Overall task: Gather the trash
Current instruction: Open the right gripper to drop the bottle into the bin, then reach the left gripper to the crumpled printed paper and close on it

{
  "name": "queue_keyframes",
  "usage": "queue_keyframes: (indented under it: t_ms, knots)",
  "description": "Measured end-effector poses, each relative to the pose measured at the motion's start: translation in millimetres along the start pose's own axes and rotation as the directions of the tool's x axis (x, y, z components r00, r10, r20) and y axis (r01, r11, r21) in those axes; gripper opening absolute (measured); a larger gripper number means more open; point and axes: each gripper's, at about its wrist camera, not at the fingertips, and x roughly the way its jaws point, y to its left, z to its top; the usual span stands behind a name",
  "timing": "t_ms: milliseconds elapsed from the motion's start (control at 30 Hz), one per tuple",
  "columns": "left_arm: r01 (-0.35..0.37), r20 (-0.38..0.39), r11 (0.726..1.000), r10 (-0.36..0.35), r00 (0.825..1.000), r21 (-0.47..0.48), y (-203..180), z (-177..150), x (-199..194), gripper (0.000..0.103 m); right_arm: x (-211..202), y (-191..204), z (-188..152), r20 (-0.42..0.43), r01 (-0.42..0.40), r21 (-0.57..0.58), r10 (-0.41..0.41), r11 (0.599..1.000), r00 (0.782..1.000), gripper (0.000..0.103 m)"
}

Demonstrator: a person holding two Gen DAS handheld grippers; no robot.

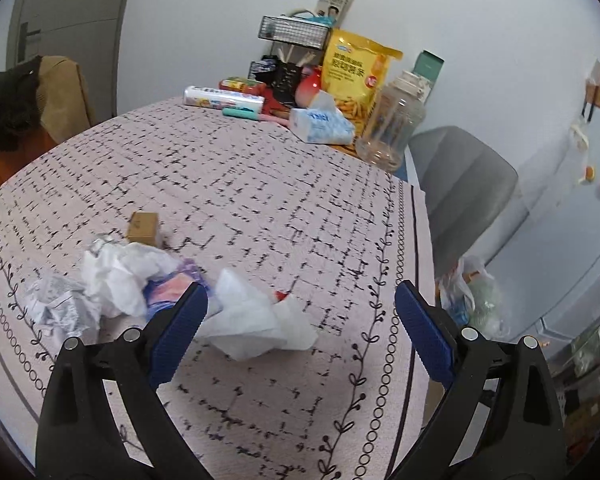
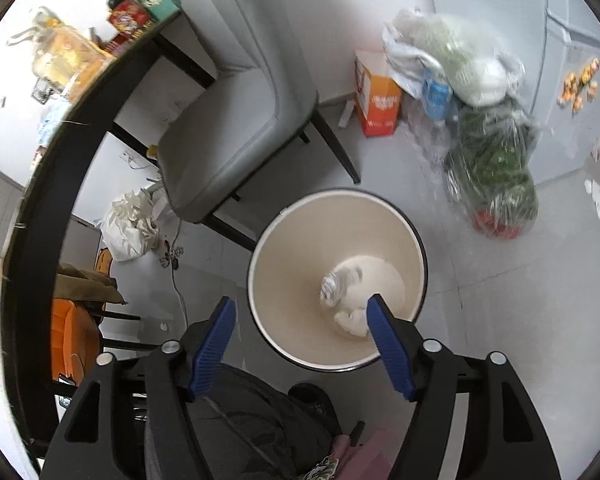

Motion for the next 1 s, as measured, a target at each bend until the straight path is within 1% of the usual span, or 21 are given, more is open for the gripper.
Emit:
queue_keyframes:
  t_ms: [100, 167, 233, 300, 500, 733, 933, 1000]
  knots:
    - [-0.012, 0.005, 0.999, 0.012, 1.0, -0.033, 16, -3, -6, 0.094, -20, 26, 5, 0.035, -0.028, -0.044, 0.03, 0.999, 0.999, 0.077]
    - [-0.019, 0.011, 0.999, 0.02, 1.0, -0.045, 24, -7, -11, 0.094, -32, 47, 8, 0.058, -0.048, -0.077, 0.052, 0.996, 0.997, 0.083]
    - [-0.027, 0.02, 0.998, 0.028, 0.999, -0.055, 34, -8, -17, 0.094, -47, 73, 10, 0.092, -0.065, -0.122, 0.076, 0.99, 0.993, 0.092]
    - [-0.036, 0.031, 0.997, 0.038, 0.999, -0.064, 44, -10, -23, 0.094, -57, 94, 11, 0.115, -0.073, -0.159, 0.092, 0.985, 0.989, 0.095]
    - [-0.048, 0.047, 0.992, 0.053, 0.997, -0.114, 77, -15, -35, 0.094, -79, 164, 3, 0.134, -0.101, -0.286, 0.145, 0.953, 0.98, 0.095]
    - [-0.061, 0.045, 0.984, 0.069, 0.997, -0.169, 118, -24, -44, 0.094, -98, 234, -23, 0.154, -0.133, -0.403, 0.21, 0.905, 0.965, 0.095]
    - [-0.053, 0.034, 0.979, 0.061, 0.998, -0.195, 145, -32, -46, 0.094, -108, 280, -43, 0.158, -0.133, -0.467, 0.23, 0.874, 0.96, 0.095]
    - [-0.047, 0.029, 0.977, 0.054, 0.998, -0.207, 153, -34, -45, 0.094, -110, 293, -49, 0.172, -0.111, -0.485, 0.219, 0.868, 0.961, 0.095]
